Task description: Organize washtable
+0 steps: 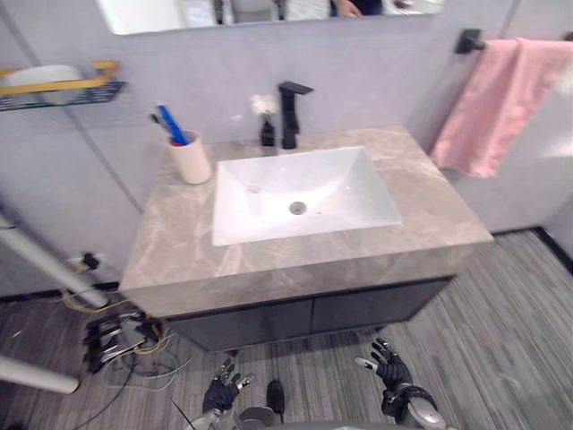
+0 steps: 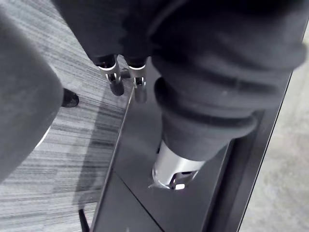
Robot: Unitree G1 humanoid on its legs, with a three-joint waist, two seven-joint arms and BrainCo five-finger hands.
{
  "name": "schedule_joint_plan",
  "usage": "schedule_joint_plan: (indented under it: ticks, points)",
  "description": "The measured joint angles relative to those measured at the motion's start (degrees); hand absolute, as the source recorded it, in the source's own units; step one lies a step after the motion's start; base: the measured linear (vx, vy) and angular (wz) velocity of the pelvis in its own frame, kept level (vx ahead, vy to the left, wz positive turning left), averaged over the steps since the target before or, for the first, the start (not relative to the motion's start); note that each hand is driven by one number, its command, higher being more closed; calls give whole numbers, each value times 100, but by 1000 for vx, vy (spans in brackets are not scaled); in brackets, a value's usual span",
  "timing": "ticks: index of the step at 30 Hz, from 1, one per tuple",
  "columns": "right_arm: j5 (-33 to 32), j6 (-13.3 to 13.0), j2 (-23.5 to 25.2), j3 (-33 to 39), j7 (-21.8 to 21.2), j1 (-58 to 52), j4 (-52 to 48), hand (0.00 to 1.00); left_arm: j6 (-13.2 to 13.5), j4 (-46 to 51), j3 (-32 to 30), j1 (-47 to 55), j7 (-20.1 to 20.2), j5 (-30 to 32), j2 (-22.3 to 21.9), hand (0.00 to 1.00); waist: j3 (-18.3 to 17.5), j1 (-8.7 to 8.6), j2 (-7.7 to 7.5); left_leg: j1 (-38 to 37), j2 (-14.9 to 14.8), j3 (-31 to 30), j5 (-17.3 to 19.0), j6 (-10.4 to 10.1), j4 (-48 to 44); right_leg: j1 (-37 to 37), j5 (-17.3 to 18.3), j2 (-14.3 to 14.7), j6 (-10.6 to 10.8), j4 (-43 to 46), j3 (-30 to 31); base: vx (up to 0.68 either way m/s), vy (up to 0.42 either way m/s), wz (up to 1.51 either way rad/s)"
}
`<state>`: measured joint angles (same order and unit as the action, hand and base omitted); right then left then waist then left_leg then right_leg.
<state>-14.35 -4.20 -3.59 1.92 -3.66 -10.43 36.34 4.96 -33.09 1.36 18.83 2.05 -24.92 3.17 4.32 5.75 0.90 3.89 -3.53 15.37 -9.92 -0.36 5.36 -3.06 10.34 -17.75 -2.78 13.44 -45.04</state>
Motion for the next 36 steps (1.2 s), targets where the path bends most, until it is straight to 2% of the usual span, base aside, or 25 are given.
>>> schedule_joint_plan:
  ticks: [1, 2, 3, 4, 5, 7, 8, 9, 10, 11, 12, 14, 15, 17, 22, 23, 25, 26, 27, 28, 30, 31, 33, 35, 36]
  points:
    - [52, -30, -81, 20, 13, 77, 34, 0, 33, 31, -48, -12, 1, 53, -95, 0, 48, -9, 45, 23, -114, 195, 68, 227, 6, -6, 81, -302, -79, 615, -479, 17, 40, -115]
    - [118, -64, -149, 16, 38, 243, 227, 0, 51, 59, -161, -50, -28, 98, -130, 0, 123, -36, -163, -15, -33, 544, 73, 293, -1, 76, 263, -1119, -216, 2072, -1025, 15, 18, -105]
    - [161, -77, -138, -10, 66, 408, 425, 0, 45, 59, -211, -52, -101, 96, -89, 0, 111, 1, -241, -12, -16, 770, 69, 294, -2, 37, 351, -1520, -364, 2735, -1277, -8, -43, -133]
    - [189, -78, -109, -77, 86, 564, 620, 0, 45, 60, -220, -78, -121, 94, -46, 0, 64, 62, -333, -18, -47, 1066, 75, 301, -2, -112, 370, -1767, -404, 3152, -1464, -8, -49, -118]
    - [209, -84, -105, -127, 94, 645, 694, 0, 47, 73, -218, -98, -132, 90, -52, 0, 27, 114, -403, -12, -75, 1246, 106, 339, -3, -150, 367, -1855, -380, 3246, -1462, -84, -151, -150]
    - [276, -92, -105, -547, 96, 1156, 881, 0, 46, 167, -210, -157, -147, 86, -105, 0, -60, 164, -536, 233, -345, 1969, 171, 305, -237, -152, 146, -2032, -90, 3095, -1444, -160, -242, -177]
    - [280, -96, -102, -653, 97, 1275, 881, 0, 45, 171, -209, -185, -155, 87, -113, 0, -60, 175, -537, 286, -424, 2168, 173, 301, -294, -156, 34, -2043, -11, 2930, -1479, -169, -314, -193]
    - [287, -123, -102, -830, 97, 1435, 865, 0, 38, 201, -206, -248, -186, 86, -147, 0, -78, 190, -591, 379, -596, 2562, 180, 249, -449, -150, -365, -1940, 362, 2296, -1579, -165, -380, -194]
    - [298, -128, -208, -951, 99, 1475, 852, 0, 22, 206, -205, -308, -212, 86, -287, 0, -79, 255, -497, 396, -784, 2853, 112, 161, -483, -45, -147, -1491, 697, 1678, -1638, -150, -389, -182]
    - [298, -128, -250, -984, 100, 1433, 813, 0, 22, 211, -206, -314, -213, 82, -408, 0, -124, 261, -399, 402, -896, 2920, 72, 112, -496, -17, -105, -1250, 770, 1362, -1611, -108, -372, -128]
    - [298, -120, -430, -976, 109, 1164, 769, 0, 7, 195, -124, -363, -203, 70, -649, 0, -231, 224, -200, 401, -1104, 2986, 59, 91, -581, -74, -168, -869, 962, 864, -1591, -43, -251, -58]
    - [298, -71, -602, -980, 102, 737, 766, 0, 1, 206, 28, -443, -200, 12, -654, 0, -314, 115, -70, 326, -1373, 2963, 60, 89, -670, -300, -345, -363, 987, 280, -1613, -10, -236, -25]
    - [298, -63, -610, -978, 102, 481, 741, 0, 17, 215, -82, -474, -223, -51, -652, 0, -355, 110, -94, 292, -1510, 2933, 64, 86, -716, -392, -477, -76, 978, -105, -1608, -5, -179, -17]
    - [307, -59, -596, -975, 87, 228, 678, 0, 55, 229, -224, -484, -244, -147, -641, 0, -400, 87, -112, 277, -1638, 2935, 92, 29, -781, -498, -661, 219, 976, -560, -1592, 21, -94, -19]
    - [333, -61, -480, -1008, 76, 206, 523, 0, 53, 232, -470, -409, -354, -131, -686, 0, -363, 66, -197, -108, -1631, 3335, 77, -121, -793, -556, -914, 309, 1006, -1054, -1158, 53, 62, -46]
    - [318, -64, -466, -1134, 60, 252, 523, 0, 52, 259, -614, -410, -362, -137, -702, 0, -356, 59, -186, -177, -1671, 3198, 102, -84, -933, -562, -957, 326, 994, -1155, -990, 54, 50, -76]
    - [300, -78, -431, -1341, -5, 382, 528, 0, 61, 412, -811, -401, -376, -138, -695, 0, -294, 92, -164, -99, -1954, 2403, 199, 62, -1673, -576, -986, 384, 953, -1237, -661, 52, 23, -97]
    - [296, -101, -320, -1514, -13, 481, 512, 0, 67, 436, -951, -367, -390, -140, -638, 0, -255, 154, -235, 278, -2025, 1302, 654, 61, -2587, -552, -976, 364, 926, -1294, -324, 8, 112, -140]
    - [281, -113, -319, -1557, -12, 616, 617, 0, 61, 445, -922, -317, -415, -141, -653, 0, -234, 226, -138, 460, -1393, -254, 1635, -542, -2685, -429, -967, 245, 912, -1229, 95, -30, 274, -178]
    - [250, -114, -295, -1558, -20, 795, 733, 0, 63, 476, -908, -289, -414, -141, -654, 0, -165, 304, -10, 460, -907, -1253, 1934, -635, -2577, -274, -968, 258, 910, -1170, 462, -43, 341, -168]
    - [235, -122, -212, -1569, -31, 975, 798, 0, 66, 548, -921, -229, -427, -137, -628, 0, -85, 441, 166, 333, -230, -2770, 2315, -542, -2253, 57, -1001, 414, 891, -1058, 1155, -19, 289, -183]
    - [240, -122, -139, -1545, -50, 1038, 860, 0, 93, 555, -933, -192, -427, -147, -620, 0, -43, 564, 78, 60, -38, -3550, 2387, -546, -2180, 240, -1055, 443, 923, -1037, 1559, 38, 161, -176]
    - [279, -181, -26, -1553, -146, 1152, 1034, 0, 162, 552, -925, -113, -419, -159, -613, 0, 72, 638, -120, -51, 224, -3935, 2484, -515, -2496, 317, -1166, 424, 949, -1165, 2172, 63, 62, -153]
    - [328, -180, -26, -1592, -160, 1398, 1279, 0, 185, 553, -922, 40, -410, -171, -624, 0, 92, 669, -182, -9, 469, -3833, 2671, -373, -3238, 338, -1380, 409, 895, -1267, 2814, 10, 146, -173]
    - [328, -199, -9, -1602, -152, 1571, 1318, 0, 216, 554, -917, 144, -418, -211, -676, 0, 97, 763, -182, 43, 531, -3483, 2700, -323, -3584, 500, -1628, 446, 797, -1359, 3310, -55, 163, -190]
